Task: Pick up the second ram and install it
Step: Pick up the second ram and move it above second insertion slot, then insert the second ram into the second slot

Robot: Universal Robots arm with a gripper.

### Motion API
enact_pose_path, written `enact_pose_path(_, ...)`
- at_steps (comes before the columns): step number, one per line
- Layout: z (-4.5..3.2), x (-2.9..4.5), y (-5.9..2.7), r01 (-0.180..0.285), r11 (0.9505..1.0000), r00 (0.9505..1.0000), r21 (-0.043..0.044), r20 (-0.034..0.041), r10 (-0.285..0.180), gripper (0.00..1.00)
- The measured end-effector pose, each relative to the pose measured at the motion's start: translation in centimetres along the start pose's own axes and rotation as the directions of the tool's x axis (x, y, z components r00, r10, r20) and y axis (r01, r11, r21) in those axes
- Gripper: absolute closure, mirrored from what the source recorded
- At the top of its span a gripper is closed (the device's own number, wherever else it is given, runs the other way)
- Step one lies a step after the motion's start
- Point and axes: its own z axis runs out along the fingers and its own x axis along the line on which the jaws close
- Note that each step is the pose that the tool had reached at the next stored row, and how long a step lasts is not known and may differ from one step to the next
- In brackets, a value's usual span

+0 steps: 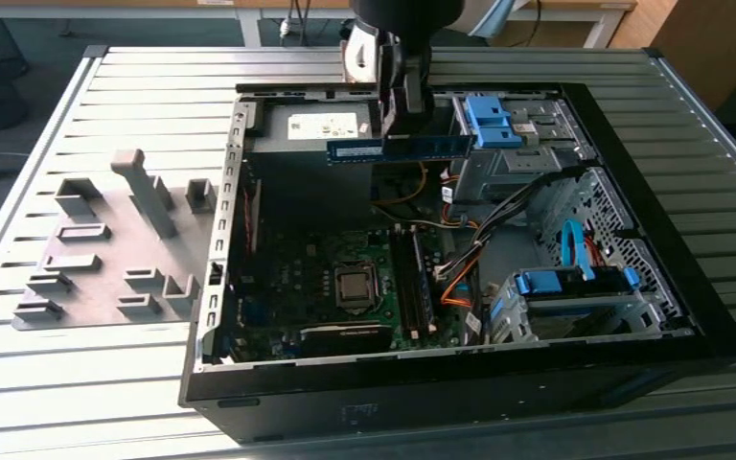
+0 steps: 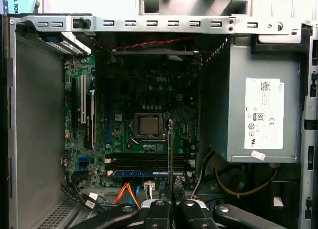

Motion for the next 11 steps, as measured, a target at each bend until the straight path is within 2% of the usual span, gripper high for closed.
enact_pose_path(11, 0.00, -0.01, -0.16, 0.000, 1.0000, 1.0000, 0.0000, 0.0000, 0.000, 0.86)
